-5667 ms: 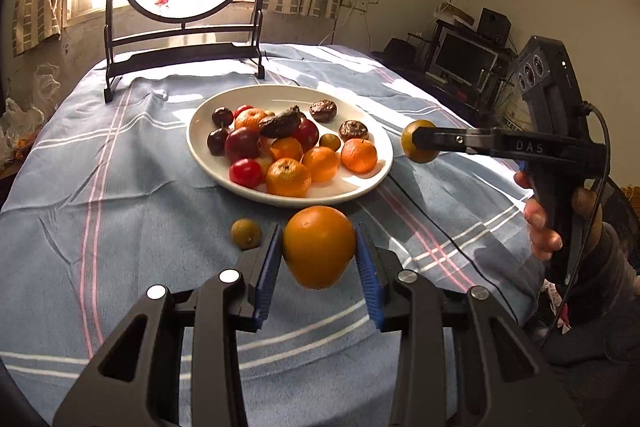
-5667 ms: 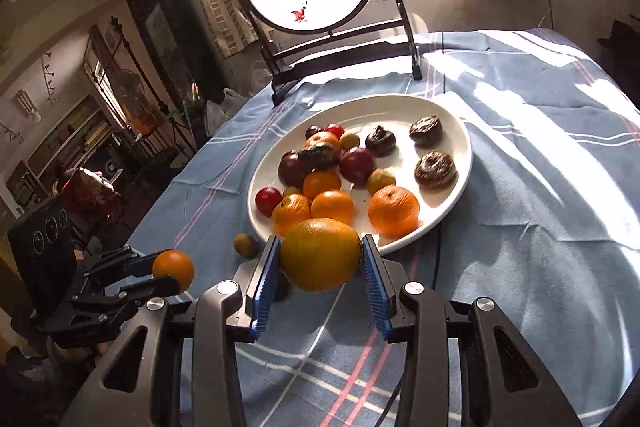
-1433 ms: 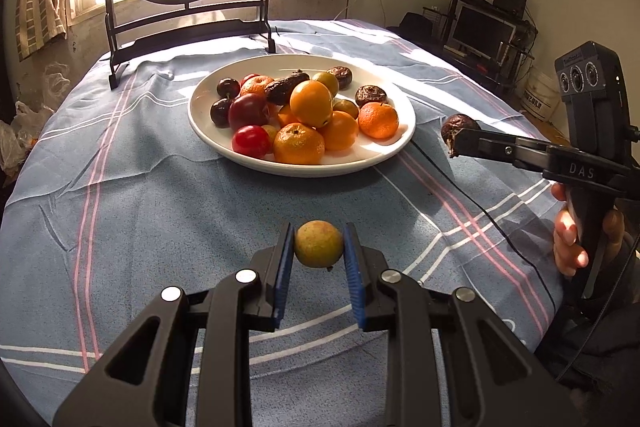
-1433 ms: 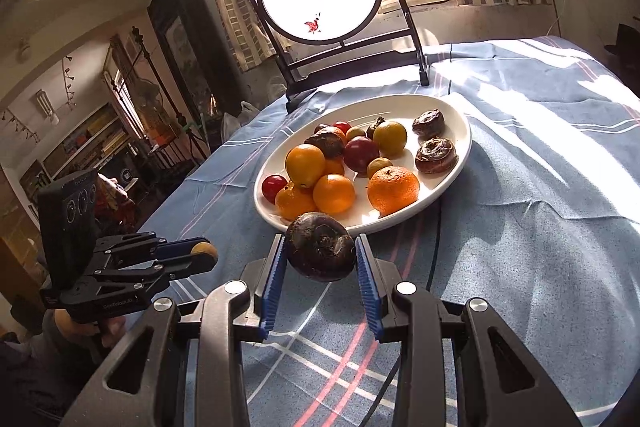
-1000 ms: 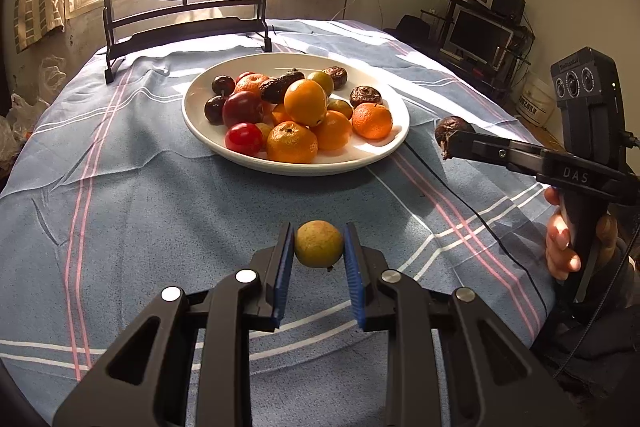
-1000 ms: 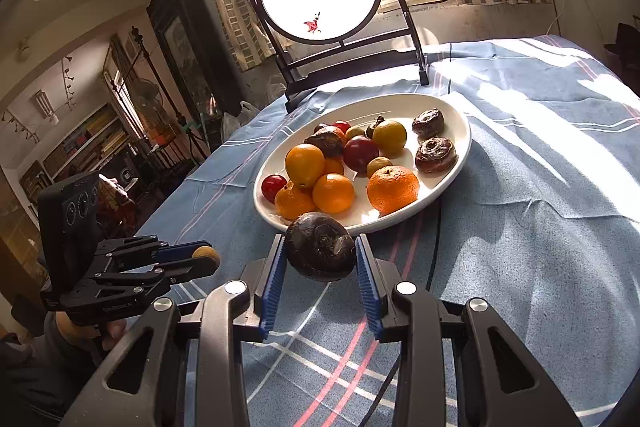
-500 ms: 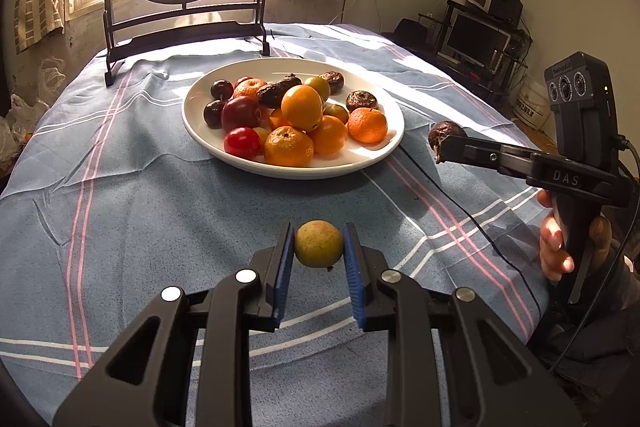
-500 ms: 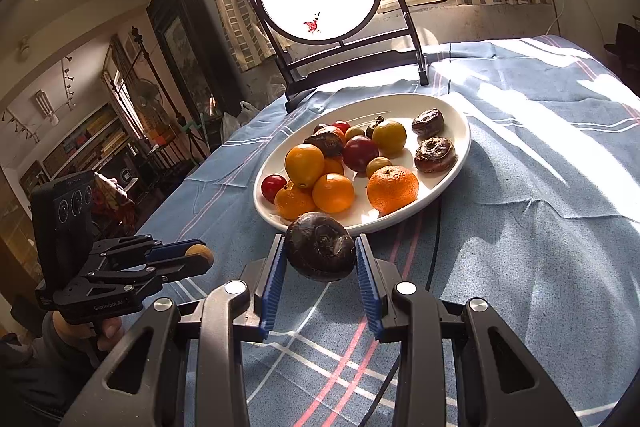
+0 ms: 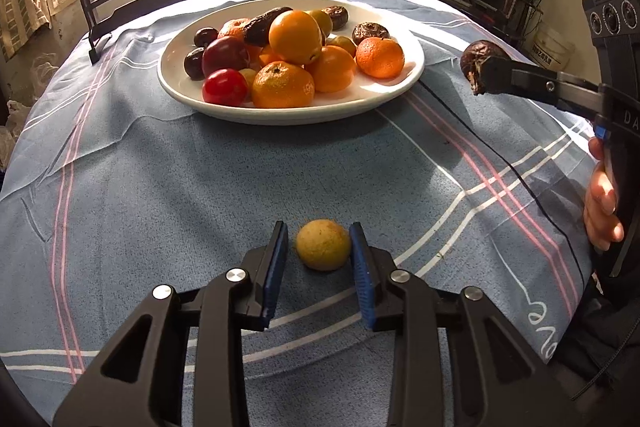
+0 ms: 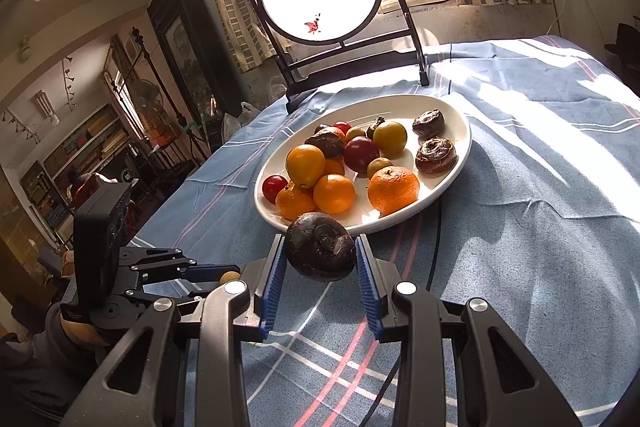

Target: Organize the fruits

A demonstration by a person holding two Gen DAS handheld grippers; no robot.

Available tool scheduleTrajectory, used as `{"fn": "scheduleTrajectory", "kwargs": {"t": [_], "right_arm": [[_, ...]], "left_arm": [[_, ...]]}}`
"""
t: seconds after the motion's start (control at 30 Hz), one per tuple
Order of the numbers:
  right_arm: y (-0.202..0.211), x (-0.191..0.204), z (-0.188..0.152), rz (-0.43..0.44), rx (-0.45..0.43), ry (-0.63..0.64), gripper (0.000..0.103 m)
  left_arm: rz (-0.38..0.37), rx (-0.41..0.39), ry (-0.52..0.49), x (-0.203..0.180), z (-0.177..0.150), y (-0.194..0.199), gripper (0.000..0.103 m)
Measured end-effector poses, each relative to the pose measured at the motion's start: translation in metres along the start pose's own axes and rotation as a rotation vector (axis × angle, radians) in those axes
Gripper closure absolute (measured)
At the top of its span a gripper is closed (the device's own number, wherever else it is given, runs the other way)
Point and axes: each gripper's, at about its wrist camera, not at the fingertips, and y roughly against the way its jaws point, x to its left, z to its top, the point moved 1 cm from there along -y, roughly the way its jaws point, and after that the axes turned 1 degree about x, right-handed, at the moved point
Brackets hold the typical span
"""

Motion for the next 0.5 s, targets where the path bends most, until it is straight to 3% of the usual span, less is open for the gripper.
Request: {"fn": "scheduleTrajectory", "kwargs": {"t": [0.13, 0.2, 0.5], "right_arm": [[0.000, 0.000, 0.000, -0.001, -0.001, 0.001, 0.068], [0.000, 0.000, 0.000, 0.000, 0.000, 0.000, 0.068], [0.001, -0.002, 0.009, 0.013, 0.038, -0.026, 0.068]], "left_arm": [[-0.001, -0.006, -0.006, -0.001, -0.001, 0.001, 0.072], [-0.004, -0.019, -0.009, -0.002, -0.003, 0.004, 0.078], [-0.051, -0.154, 0.055, 0.005, 0.008, 0.041, 0.078]]}}
